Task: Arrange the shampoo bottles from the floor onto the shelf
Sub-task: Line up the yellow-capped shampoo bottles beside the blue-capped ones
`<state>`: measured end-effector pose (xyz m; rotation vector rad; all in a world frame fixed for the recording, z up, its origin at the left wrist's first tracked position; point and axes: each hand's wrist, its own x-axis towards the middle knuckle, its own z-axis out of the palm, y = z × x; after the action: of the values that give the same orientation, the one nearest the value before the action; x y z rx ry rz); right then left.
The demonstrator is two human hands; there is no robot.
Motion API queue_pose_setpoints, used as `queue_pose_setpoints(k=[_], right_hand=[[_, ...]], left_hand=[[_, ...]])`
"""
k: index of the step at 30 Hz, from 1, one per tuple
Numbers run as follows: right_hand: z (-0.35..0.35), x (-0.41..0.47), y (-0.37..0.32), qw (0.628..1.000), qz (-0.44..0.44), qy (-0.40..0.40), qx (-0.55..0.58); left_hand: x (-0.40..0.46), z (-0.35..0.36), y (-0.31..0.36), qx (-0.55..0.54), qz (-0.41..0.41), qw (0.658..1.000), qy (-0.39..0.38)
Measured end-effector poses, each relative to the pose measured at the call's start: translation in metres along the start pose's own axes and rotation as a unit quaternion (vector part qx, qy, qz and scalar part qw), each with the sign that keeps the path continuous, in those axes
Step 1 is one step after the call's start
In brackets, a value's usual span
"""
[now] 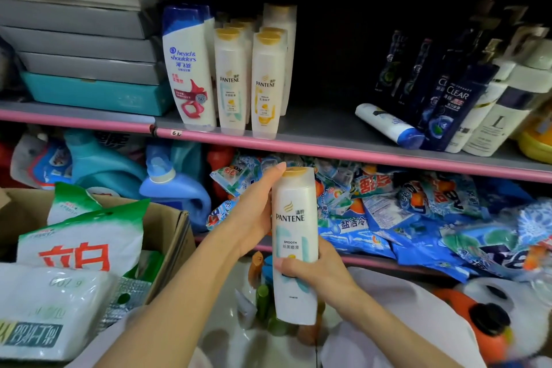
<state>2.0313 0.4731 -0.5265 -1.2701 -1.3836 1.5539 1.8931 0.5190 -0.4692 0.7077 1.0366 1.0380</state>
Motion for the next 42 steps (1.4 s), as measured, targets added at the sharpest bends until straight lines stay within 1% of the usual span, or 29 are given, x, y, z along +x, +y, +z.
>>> queue_pose_setpoints(k=[7,10,12,14,16,18,20,23,25,27,32,35,37,42], right_hand=[[-0.003,-0.001,0.002,1.0,0.006,0.001,-0.007],[-0.004,0.0,0.003,1.0,0.012,0.016,0.001],[-0.009,0.0,-0.004,1.0,0.006,0.03,0.0],[-0.022,0.004,-0.022,0.999,-0.013,0.041,-0.01],[-0.039,0.013,-0.049,0.997,-0.054,0.055,-0.023],[-0.055,0.026,-0.083,0.992,-0.102,0.073,-0.027],[-0.068,0.045,-0.118,0.984,-0.148,0.096,-0.037],[-0.086,0.087,-0.162,0.968,-0.198,0.148,-0.051],[-0.094,0.117,-0.18,0.958,-0.218,0.179,-0.056],[-0.096,0.147,-0.186,0.954,-0.224,0.193,-0.055],[-0.093,0.199,-0.173,0.957,-0.199,0.207,-0.045],[-0.091,0.213,-0.156,0.966,-0.179,0.169,-0.082],[-0.089,0.217,-0.144,0.966,-0.179,0.158,-0.104],[-0.092,0.226,-0.125,0.958,-0.187,0.183,-0.117]], left_hand=[[0.006,0.004,0.0,0.007,0.011,1.0,0.028],[0.009,0.009,-0.002,0.041,0.045,0.997,0.052],[0.012,0.011,-0.001,0.084,0.097,0.989,0.071],[0.016,0.011,0.004,0.115,0.17,0.973,0.105],[0.019,0.008,0.013,0.133,0.249,0.947,0.156],[0.024,0.005,0.023,0.148,0.288,0.929,0.176],[0.031,0.005,0.03,0.15,0.284,0.932,0.167],[0.04,0.006,0.037,0.149,0.252,0.947,0.136],[0.045,0.006,0.039,0.151,0.237,0.951,0.132],[0.049,0.004,0.04,0.153,0.225,0.952,0.136],[0.055,0.005,0.045,0.167,0.192,0.959,0.124],[0.057,-0.001,0.049,0.169,0.181,0.961,0.126],[0.058,-0.006,0.051,0.186,0.166,0.96,0.127],[0.058,-0.014,0.054,0.193,0.159,0.96,0.122]])
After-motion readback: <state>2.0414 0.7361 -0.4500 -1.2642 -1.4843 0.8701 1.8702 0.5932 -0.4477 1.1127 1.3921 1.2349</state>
